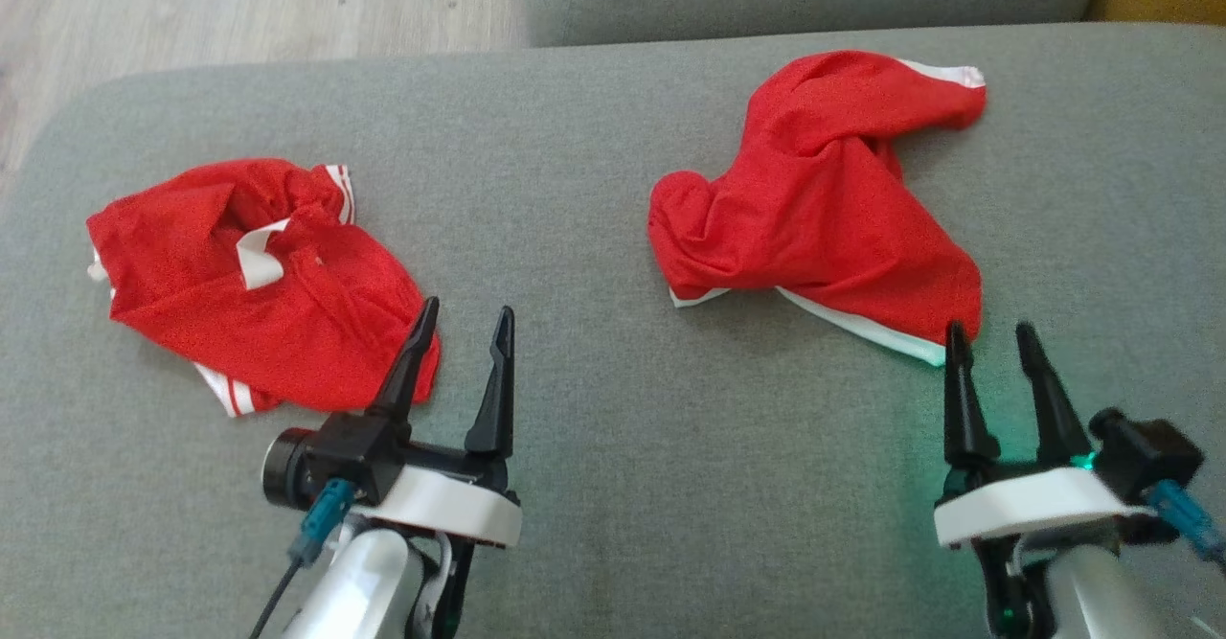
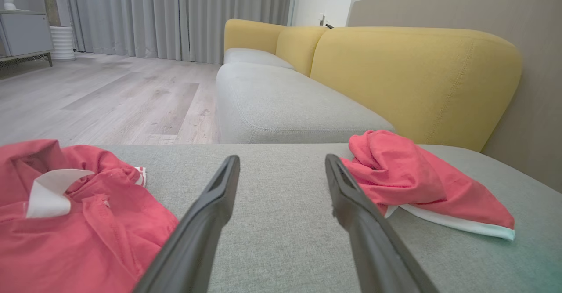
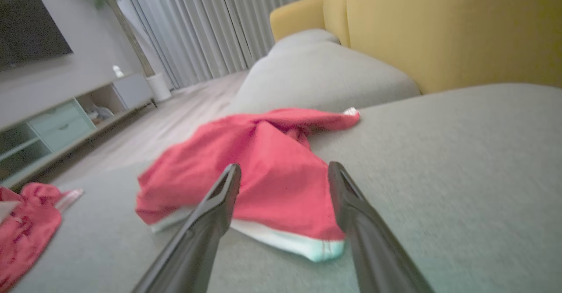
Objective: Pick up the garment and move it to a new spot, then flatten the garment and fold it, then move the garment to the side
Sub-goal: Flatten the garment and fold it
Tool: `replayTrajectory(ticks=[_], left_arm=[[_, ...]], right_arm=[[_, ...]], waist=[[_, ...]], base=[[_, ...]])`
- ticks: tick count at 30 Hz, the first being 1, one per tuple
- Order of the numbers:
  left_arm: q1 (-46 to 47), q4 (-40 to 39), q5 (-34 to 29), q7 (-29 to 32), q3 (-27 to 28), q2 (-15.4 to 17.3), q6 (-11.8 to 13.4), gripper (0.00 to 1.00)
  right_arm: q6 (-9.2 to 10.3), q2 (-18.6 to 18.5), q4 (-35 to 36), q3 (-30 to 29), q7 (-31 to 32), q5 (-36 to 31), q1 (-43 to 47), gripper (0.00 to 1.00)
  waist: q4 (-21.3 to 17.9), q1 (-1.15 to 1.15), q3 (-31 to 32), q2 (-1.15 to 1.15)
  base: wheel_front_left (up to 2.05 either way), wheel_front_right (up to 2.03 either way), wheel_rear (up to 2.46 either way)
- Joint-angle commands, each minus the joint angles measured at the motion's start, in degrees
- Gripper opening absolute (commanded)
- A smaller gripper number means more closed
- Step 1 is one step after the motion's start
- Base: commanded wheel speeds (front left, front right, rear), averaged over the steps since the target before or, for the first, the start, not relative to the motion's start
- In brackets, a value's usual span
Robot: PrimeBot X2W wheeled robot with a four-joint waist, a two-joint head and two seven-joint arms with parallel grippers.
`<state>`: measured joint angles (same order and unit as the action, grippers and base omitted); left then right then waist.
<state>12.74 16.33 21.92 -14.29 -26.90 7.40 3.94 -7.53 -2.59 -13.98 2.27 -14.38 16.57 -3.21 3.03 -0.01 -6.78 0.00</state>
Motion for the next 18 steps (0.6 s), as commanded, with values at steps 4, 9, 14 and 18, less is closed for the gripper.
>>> replayTrajectory(ticks=[4, 9, 14, 18], left_arm=[[2.69, -2.02, -0.94, -0.70, 3.21, -0.33, -0.80, 1.00], [2.82, -1.66, -1.61, -0.70, 3.66, -1.06, -1.59, 1.00], [3.75, -1.13, -2.60, -0.70, 3.36, -1.73, -2.33, 1.00], [4.07, -0.65, -2.98, -0.71, 4.14, -1.97, -2.47, 1.00]], right_arm=[[0.04, -0.29, -7.68, -0.90, -0.29, -2.32, -4.80, 1.00], [0.04, -0.29, -17.68, -2.15, 0.63, -2.30, -9.86, 1.00], [0.04, -0.29, -25.92, -1.56, 0.82, -1.80, -14.42, 1.00], [0.04, -0.29, -31.80, -0.27, 0.33, -1.69, -17.32, 0.00]], waist=[[0.50, 0.01, -1.51, 0.00], [0.86, 0.01, -2.85, 0.00], [1.26, 0.01, -3.99, 0.00], [1.24, 0.01, -4.32, 0.00]], base=[[0.00, 0.00, 0.00], [0.00, 0.00, 0.00], [0.00, 0.00, 0.00], [0.00, 0.00, 0.00]])
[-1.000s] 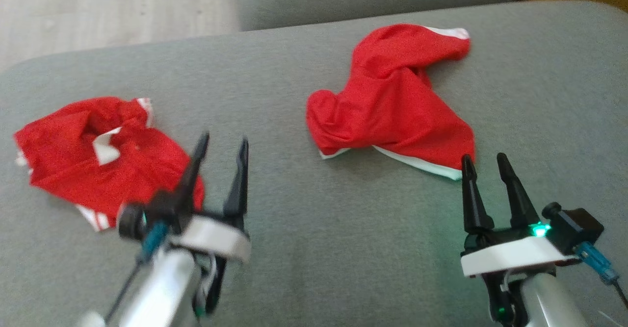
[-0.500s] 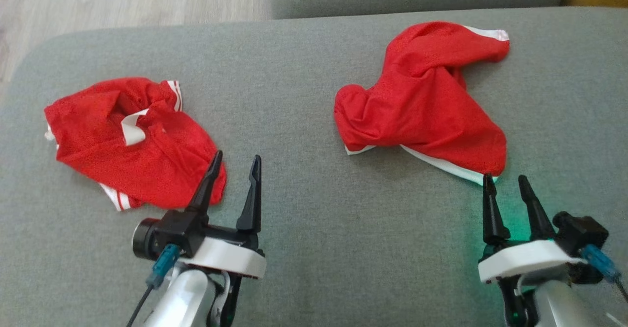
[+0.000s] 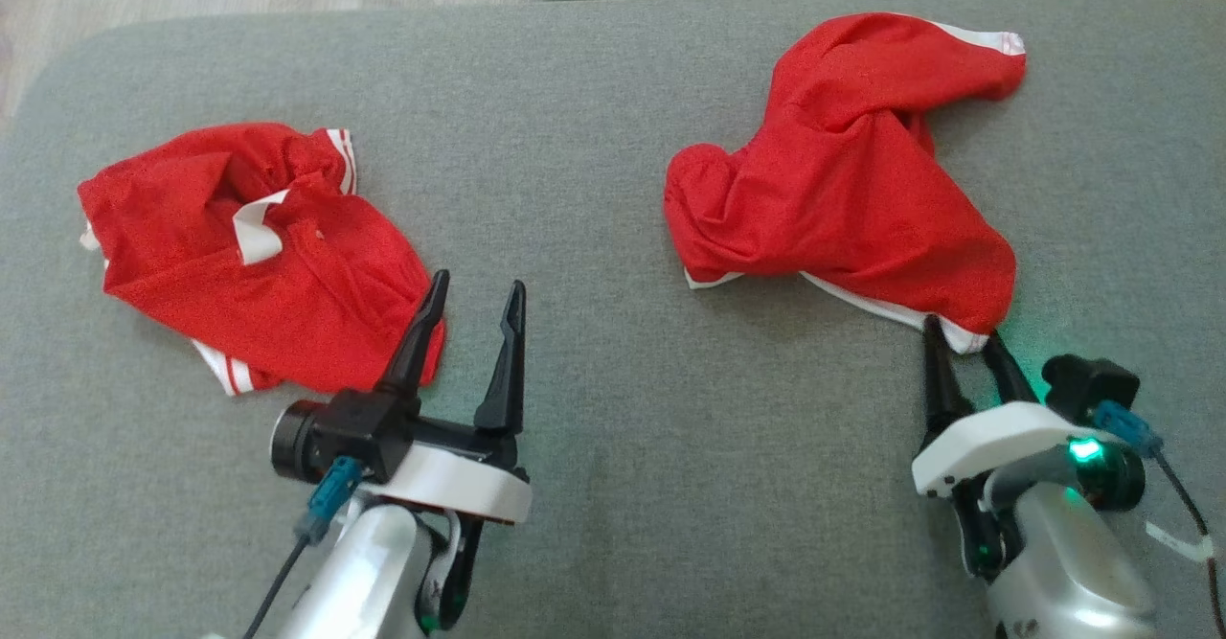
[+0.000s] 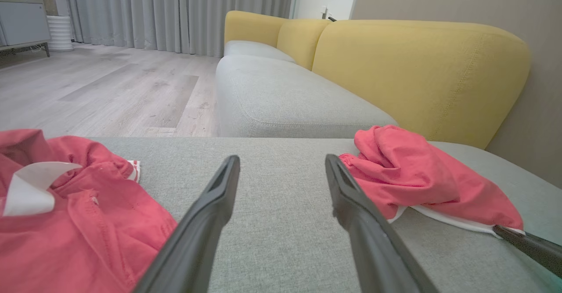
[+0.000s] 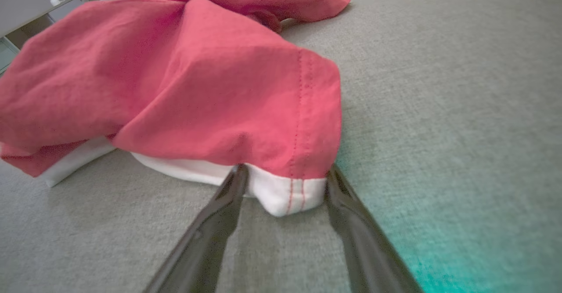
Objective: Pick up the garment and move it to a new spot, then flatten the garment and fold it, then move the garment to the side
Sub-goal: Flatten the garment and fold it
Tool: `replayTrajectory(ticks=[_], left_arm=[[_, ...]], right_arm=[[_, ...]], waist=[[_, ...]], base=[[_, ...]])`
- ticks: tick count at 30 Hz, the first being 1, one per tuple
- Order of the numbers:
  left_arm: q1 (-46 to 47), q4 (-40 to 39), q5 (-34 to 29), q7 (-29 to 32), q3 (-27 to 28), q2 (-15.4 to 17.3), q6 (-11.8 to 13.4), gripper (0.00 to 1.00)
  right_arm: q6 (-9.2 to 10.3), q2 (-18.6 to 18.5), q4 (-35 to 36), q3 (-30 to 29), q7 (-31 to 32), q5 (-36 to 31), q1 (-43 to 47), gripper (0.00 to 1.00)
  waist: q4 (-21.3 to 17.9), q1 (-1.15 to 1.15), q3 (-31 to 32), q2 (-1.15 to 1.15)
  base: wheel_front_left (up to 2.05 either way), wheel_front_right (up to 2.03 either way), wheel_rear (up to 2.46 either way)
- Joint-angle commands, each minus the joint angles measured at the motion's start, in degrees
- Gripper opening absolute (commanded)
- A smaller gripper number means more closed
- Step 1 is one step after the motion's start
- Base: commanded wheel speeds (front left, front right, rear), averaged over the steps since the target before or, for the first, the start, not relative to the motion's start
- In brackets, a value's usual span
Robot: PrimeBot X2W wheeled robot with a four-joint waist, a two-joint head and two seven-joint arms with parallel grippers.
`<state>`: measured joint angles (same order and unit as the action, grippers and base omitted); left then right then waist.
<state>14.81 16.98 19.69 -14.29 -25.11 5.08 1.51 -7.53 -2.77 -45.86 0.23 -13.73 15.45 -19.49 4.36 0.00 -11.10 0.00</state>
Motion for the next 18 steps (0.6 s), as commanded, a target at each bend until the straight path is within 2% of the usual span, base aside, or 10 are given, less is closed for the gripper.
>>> replayTrajectory(ticks=[1, 8, 14, 18], left_arm=[[1.99, -1.29, -0.75, -0.71, 2.35, 0.35, -0.05, 1.00], [0.84, -0.97, -1.12, -0.71, 3.93, 0.50, 0.01, 1.00], [-0.12, -0.77, -1.22, -0.71, 4.19, -0.14, -0.36, 1.00], [-0.53, -0.50, -1.29, -0.71, 4.11, -0.63, -0.53, 1.00]], right_arm=[[0.04, -0.10, 0.08, 1.78, -0.32, -0.57, -1.04, 0.00], [0.04, -0.10, 0.18, -3.76, -1.18, -7.07, -1.10, 0.00], [0.04, -0.10, 6.23, -12.15, -0.95, -13.61, 2.74, 0.00], [0.04, -0.10, 10.45, -15.49, 1.47, -15.27, 4.99, 0.00]], waist=[[-0.09, 0.00, -0.01, 0.00], [-2.89, 0.00, 1.67, 0.00], [-5.72, 0.00, 3.53, 0.00], [-6.70, 0.00, 4.24, 0.00]], base=[[0.00, 0.00, 0.00], [0.00, 0.00, 0.00], [0.00, 0.00, 0.00], [0.00, 0.00, 0.00]])
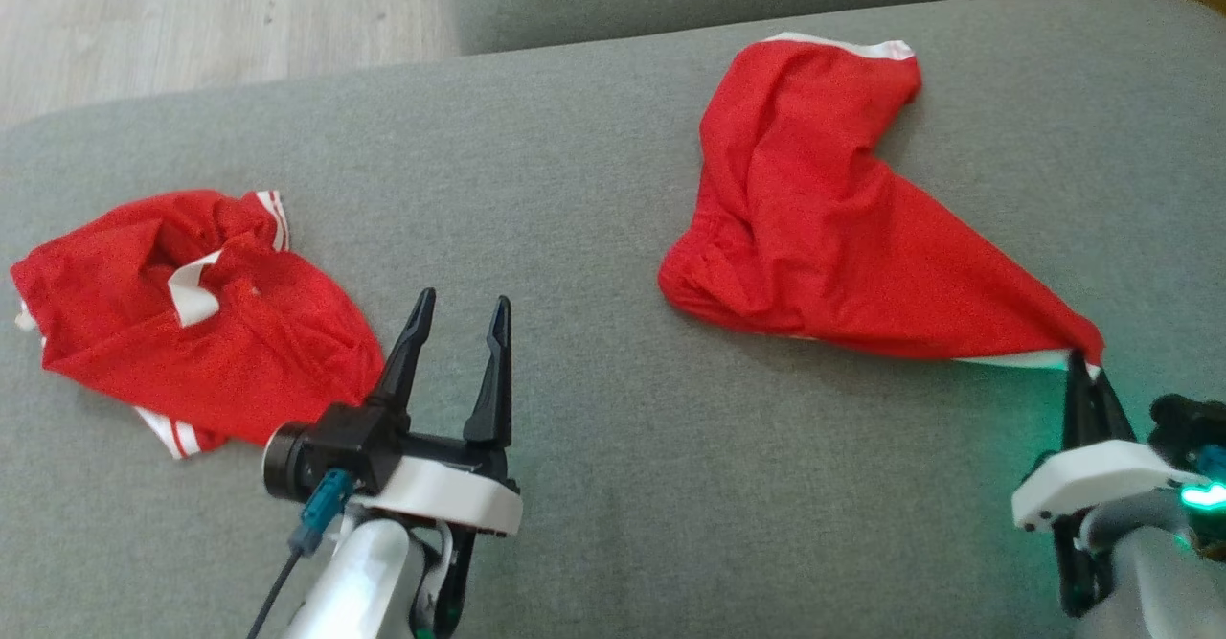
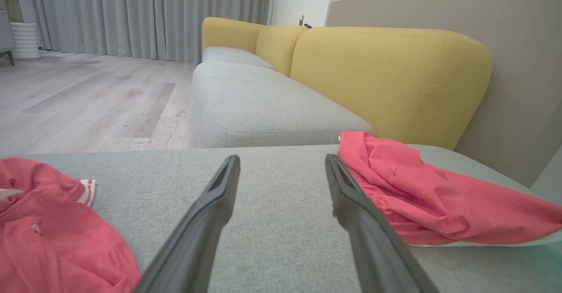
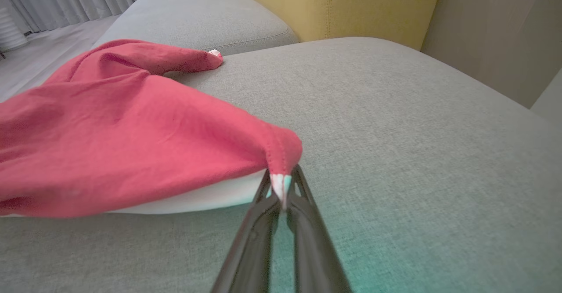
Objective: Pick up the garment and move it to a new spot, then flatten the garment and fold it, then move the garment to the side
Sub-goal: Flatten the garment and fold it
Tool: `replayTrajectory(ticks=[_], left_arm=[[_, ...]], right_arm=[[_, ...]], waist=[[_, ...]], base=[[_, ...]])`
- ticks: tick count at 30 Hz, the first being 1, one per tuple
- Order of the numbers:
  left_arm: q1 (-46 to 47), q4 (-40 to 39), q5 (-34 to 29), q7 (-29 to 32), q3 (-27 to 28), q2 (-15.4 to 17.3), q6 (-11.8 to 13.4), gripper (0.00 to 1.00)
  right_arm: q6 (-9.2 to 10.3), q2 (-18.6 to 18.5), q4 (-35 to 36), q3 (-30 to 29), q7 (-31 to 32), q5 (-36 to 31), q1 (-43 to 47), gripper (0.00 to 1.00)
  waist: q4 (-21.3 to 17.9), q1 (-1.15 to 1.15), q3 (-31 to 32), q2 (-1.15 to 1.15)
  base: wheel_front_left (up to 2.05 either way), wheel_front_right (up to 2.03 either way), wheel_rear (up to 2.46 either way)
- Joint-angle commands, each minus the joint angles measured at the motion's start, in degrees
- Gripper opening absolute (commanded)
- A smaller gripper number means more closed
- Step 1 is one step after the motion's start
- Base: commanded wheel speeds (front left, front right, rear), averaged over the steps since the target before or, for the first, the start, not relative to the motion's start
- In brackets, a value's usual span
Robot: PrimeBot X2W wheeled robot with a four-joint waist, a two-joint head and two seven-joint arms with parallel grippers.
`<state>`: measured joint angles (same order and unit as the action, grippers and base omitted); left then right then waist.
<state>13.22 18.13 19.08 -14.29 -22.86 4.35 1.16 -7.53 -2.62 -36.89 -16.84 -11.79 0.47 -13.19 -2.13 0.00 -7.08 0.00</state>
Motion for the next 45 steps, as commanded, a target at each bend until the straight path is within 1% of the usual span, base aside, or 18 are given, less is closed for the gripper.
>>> replayTrajectory(ticks=[1, 2, 3, 4, 7, 10, 13, 15, 16, 17, 20, 22, 28, 36, 38, 43, 44, 45], left_arm=[[1.03, -1.59, -0.68, -0.71, 1.87, 0.00, -0.24, 1.00], [1.04, -1.52, -0.67, -0.71, 1.89, -0.10, -0.31, 1.00], [1.04, -1.44, -0.67, -0.71, 1.90, -0.19, -0.38, 1.00], [1.02, -1.35, -0.67, -0.71, 1.91, -0.28, -0.46, 1.00], [0.91, -1.12, -0.67, -0.71, 2.07, -0.48, -0.72, 1.00], [0.77, -0.93, -0.77, -0.71, 2.32, -0.61, -0.93, 1.00], [0.63, -0.82, -0.92, -0.71, 2.50, -0.72, -1.14, 1.00], [0.54, -0.72, -1.04, -0.71, 2.56, -0.79, -1.29, 1.00], [0.44, -0.61, -1.09, -0.71, 2.60, -0.87, -1.44, 1.00], [0.38, -0.56, -1.07, -0.71, 2.60, -0.90, -1.52, 1.00], [0.35, -0.55, -1.04, -0.71, 2.46, -1.03, -1.67, 1.00], [0.49, -0.64, -1.03, -0.71, 2.25, -1.11, -1.72, 1.00], [1.12, -0.72, -1.11, -0.71, 1.95, -1.23, -1.81, 1.00], [2.46, -0.62, -0.96, -0.71, 1.22, -1.38, -2.12, 1.00], [2.73, -0.60, -0.91, -0.71, 0.87, -1.40, -2.11, 1.00], [3.19, -0.70, -0.56, -0.71, 0.55, -1.44, -1.82, 1.00], [3.23, -0.75, -0.46, -0.71, 0.46, -1.45, -1.76, 1.00], [3.30, -0.79, -0.35, -0.71, 0.39, -1.45, -1.68, 1.00]], right_arm=[[0.04, -0.26, 2.37, 1.09, 0.28, -0.54, -0.77, 0.00], [0.04, -0.26, 3.21, 0.59, 0.89, -0.69, -0.32, 0.00], [0.04, -0.26, 3.99, -0.02, 1.35, -0.77, 0.04, 0.11], [0.04, -0.26, 4.86, -0.54, 1.56, -1.21, 0.38, 1.00], [0.04, -0.26, 7.48, -0.89, 1.12, -0.53, 0.69, 1.00], [0.04, -0.26, 11.37, 2.26, -0.96, 1.48, 0.95, 1.00], [0.04, -0.26, 16.27, 8.08, -2.40, 4.69, 1.99, 1.00], [0.04, -0.26, 20.44, 13.08, -2.93, 6.79, 3.28, 1.00], [0.04, -0.26, 24.27, 17.51, -3.12, 8.36, 5.12, 1.00], [0.04, -0.26, 26.13, 19.30, -3.15, 9.22, 6.04, 1.00], [0.04, -0.26, 28.72, 24.05, -3.18, 8.71, 8.53, 1.00], [0.04, -0.26, 29.15, 25.76, -3.18, 8.42, 9.10, 1.00], [0.04, -0.26, 25.02, 28.74, -3.09, 5.64, 6.68, 1.00], [0.04, -0.26, 11.86, 30.11, 1.71, 2.54, -1.92, 1.00], [0.04, -0.26, 8.41, 29.50, 2.35, 1.47, -3.91, 1.00], [0.04, -0.26, 1.05, 29.03, 2.71, 1.57, -7.69, 1.00], [0.04, -0.26, 0.23, 29.20, 2.08, 1.94, -8.30, 0.46], [0.04, -0.26, -0.36, 29.27, 1.37, 2.57, -8.85, 0.16]], waist=[[-0.28, 0.00, 0.28, 0.00], [-0.29, 0.00, 0.33, 0.00], [-0.28, 0.00, 0.40, 0.00], [-0.23, 0.00, 0.48, 0.00], [0.07, 0.00, 0.66, 0.00], [0.51, 0.00, 0.81, 0.00], [0.98, 0.00, 0.96, 0.00], [1.31, 0.00, 1.07, 0.00], [1.71, 0.00, 1.28, 0.00], [1.95, 0.00, 1.37, 0.00], [2.87, 0.00, 1.47, 0.00], [3.58, 0.00, 1.11, 0.00], [5.70, 0.00, -0.63, 0.00], [9.47, 0.00, -4.18, 0.00], [10.36, 0.00, -4.88, 0.00], [11.62, 0.00, -5.77, 0.00], [11.72, 0.00, -5.84, 0.00], [11.77, 0.00, -5.90, 0.00]], base=[[0.00, 0.00, 0.00], [0.00, 0.00, 0.00], [0.00, 0.00, 0.00], [0.00, 0.00, 0.00], [0.00, 0.00, 0.00], [0.00, 0.00, 0.00], [0.00, 0.00, 0.00], [0.00, 0.00, 0.00], [0.00, 0.00, 0.00], [0.00, 0.00, 0.00], [0.00, 0.00, 0.00], [0.00, 0.00, 0.00], [0.00, 0.00, 0.00], [0.00, 0.00, 0.00], [0.00, 0.00, 0.00], [0.00, 0.00, 0.00], [0.00, 0.00, 0.00], [0.00, 0.00, 0.00]])
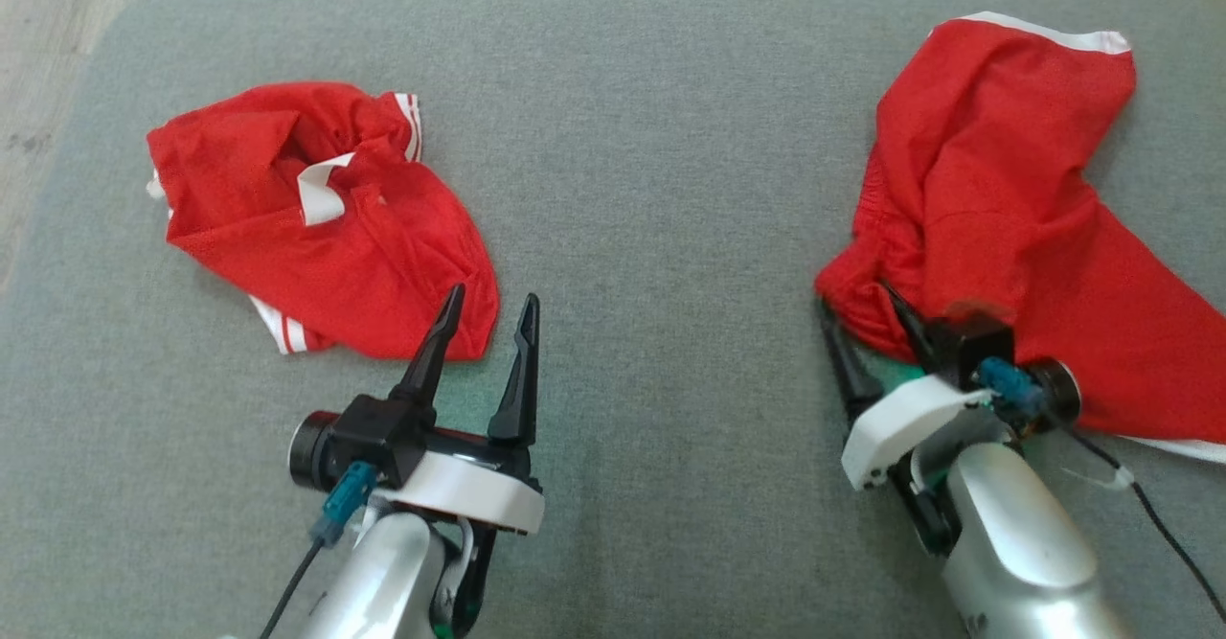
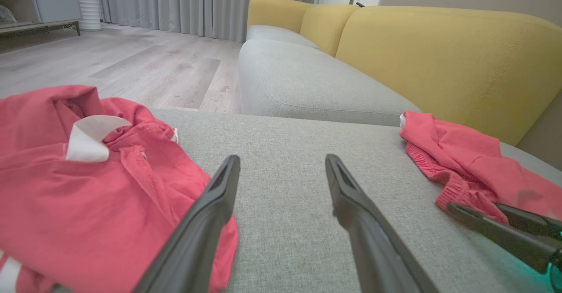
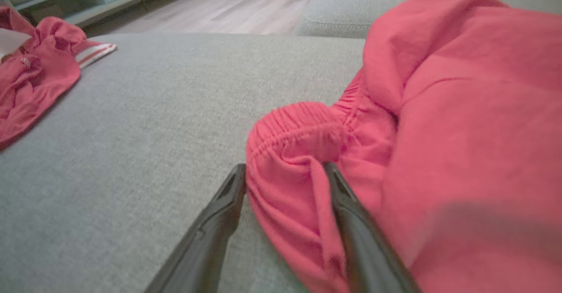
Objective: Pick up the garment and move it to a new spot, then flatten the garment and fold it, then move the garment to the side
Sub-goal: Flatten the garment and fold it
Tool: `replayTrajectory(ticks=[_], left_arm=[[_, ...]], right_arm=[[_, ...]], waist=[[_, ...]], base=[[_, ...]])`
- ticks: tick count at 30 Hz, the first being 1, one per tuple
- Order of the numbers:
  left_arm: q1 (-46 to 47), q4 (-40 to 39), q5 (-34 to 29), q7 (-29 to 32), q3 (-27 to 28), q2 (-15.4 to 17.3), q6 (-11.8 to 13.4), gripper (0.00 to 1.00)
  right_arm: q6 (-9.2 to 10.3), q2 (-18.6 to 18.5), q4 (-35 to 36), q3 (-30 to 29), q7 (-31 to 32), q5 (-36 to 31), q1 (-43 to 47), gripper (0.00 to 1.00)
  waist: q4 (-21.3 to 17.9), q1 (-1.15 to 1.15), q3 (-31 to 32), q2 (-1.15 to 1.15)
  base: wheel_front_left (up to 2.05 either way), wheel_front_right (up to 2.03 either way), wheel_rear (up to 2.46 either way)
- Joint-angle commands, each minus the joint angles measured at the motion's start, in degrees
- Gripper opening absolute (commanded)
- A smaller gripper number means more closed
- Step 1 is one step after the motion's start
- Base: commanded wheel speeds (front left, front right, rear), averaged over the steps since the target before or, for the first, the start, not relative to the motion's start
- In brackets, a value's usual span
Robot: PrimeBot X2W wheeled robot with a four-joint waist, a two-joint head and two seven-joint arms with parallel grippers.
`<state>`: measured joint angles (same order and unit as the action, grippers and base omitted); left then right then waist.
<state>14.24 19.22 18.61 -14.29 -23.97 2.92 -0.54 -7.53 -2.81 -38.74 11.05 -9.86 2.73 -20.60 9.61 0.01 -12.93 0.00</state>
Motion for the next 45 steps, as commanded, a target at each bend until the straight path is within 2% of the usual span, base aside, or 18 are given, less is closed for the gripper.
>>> replayTrajectory(ticks=[1, 6, 9, 16, 20, 26, 34, 41, 43, 45], left_arm=[[2.38, -1.91, 0.22, -0.71, 1.49, -0.02, 0.13, 1.00], [2.22, -1.73, 0.32, -0.71, 1.93, -0.03, 0.59, 1.00], [1.93, -1.55, 0.25, -0.71, 2.02, -0.03, 0.62, 1.00], [1.42, -1.07, 0.31, -0.71, 2.10, -0.03, 0.66, 1.00], [0.87, -1.05, 0.29, -0.71, 2.26, -0.03, 0.61, 1.00], [0.84, -1.31, 0.16, -0.71, 2.27, -0.04, 0.44, 1.00], [1.83, -1.63, 0.30, -0.71, 1.65, -0.04, 0.37, 1.00], [2.27, -1.38, 0.45, -0.71, 1.52, -0.04, 0.44, 1.00], [2.42, -1.24, 0.45, -0.71, 1.53, -0.04, 0.50, 1.00], [2.56, -1.09, 0.42, -0.71, 1.59, -0.04, 0.54, 1.00]], right_arm=[[0.04, -0.07, 1.11, 1.56, -1.27, 0.94, -1.91, 0.00], [0.04, -0.07, 1.40, 5.52, -3.76, 5.33, -2.75, 0.00], [0.04, -0.07, 3.78, 10.47, -4.58, 9.20, -2.07, 0.00], [0.04, -0.07, 9.06, 19.99, -4.80, 15.33, 0.13, 0.00], [0.04, -0.07, 11.39, 23.52, -3.29, 18.09, 1.09, 0.00], [0.04, -0.15, 11.28, 22.61, -2.02, 18.44, 0.88, 0.00], [0.04, -1.71, 6.25, 17.87, -1.17, 14.54, -2.60, 0.00], [0.04, -1.46, 0.97, 16.15, -0.59, 10.34, -4.49, 0.00], [0.04, -1.27, -0.28, 15.83, -0.66, 9.13, -4.82, 1.00], [0.04, -1.07, -1.22, 15.36, -1.05, 7.34, -5.20, 1.00]], waist=[[0.01, -0.01, -0.06, 0.00], [-1.49, -0.01, 0.88, 0.00], [-3.05, -0.01, 2.29, 0.00], [-4.68, -0.01, 4.66, 0.00], [-4.88, -0.01, 5.13, 0.00], [-4.36, -0.01, 4.30, 0.00], [-2.83, -0.01, 2.02, 0.00], [-2.42, -0.01, 1.56, 0.00], [-2.53, -0.01, 1.50, 0.00], [-2.79, -0.01, 1.47, 0.00]], base=[[0.00, 0.00, 0.00], [0.00, 0.00, 0.00], [0.00, 0.00, 0.00], [0.00, 0.00, 0.00], [0.00, 0.00, 0.00], [0.00, 0.00, 0.00], [0.00, 0.00, 0.00], [0.00, 0.00, 0.00], [0.00, 0.00, 0.00], [0.00, 0.00, 0.00]])
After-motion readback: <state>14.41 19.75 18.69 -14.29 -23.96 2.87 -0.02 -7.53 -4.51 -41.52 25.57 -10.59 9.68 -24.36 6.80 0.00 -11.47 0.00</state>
